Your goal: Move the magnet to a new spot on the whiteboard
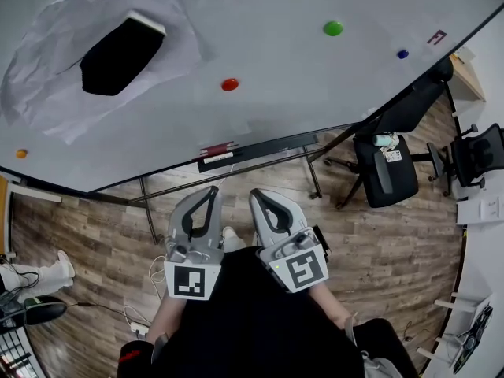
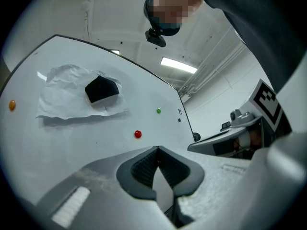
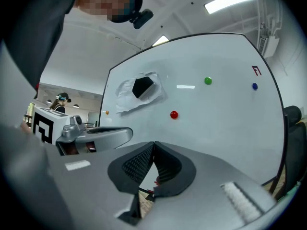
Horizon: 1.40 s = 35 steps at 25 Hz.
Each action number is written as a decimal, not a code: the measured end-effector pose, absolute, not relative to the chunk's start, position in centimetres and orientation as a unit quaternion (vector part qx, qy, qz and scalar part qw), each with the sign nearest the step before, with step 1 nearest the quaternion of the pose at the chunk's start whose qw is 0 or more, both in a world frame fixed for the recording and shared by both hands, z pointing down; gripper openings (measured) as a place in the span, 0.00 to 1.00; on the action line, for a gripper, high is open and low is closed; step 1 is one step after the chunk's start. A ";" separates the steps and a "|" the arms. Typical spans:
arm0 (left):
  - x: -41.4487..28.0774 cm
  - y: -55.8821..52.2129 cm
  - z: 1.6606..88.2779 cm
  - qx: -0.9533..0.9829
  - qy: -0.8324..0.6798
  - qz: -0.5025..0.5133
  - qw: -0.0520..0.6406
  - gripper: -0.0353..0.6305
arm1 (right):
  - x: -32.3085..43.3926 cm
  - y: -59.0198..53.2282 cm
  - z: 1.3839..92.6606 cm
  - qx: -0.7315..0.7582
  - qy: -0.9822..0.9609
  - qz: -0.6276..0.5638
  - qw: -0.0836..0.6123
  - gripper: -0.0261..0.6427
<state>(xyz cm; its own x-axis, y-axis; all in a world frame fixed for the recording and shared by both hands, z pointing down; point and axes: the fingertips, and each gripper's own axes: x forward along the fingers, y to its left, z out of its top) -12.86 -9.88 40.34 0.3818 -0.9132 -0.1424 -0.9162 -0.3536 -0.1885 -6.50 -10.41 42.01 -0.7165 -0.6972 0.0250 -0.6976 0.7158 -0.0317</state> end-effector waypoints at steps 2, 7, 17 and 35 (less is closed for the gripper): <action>-12.5 -9.7 40.6 -0.825 0.552 0.002 0.120 0.06 | -6.3 -10.3 42.4 0.379 -0.925 0.024 0.009 0.04; -12.2 -9.4 41.1 -0.827 0.551 -0.005 0.114 0.06 | -5.9 -10.3 42.7 0.384 -0.923 0.022 0.013 0.04; -11.6 -9.1 41.3 -0.831 0.544 -0.009 0.114 0.06 | -5.5 -10.0 42.6 0.388 -0.921 0.023 0.007 0.04; -10.2 -8.9 41.3 -0.839 0.531 -0.009 0.118 0.06 | -4.2 -9.9 42.3 0.406 -0.914 0.023 0.000 0.04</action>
<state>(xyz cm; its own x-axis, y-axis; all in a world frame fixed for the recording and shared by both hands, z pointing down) -10.23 -8.95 41.26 0.4369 -0.8928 -0.1099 -0.8885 -0.4091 -0.2080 -4.16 -9.92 42.30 -0.6705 -0.7417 0.0179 -0.7417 0.6695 -0.0415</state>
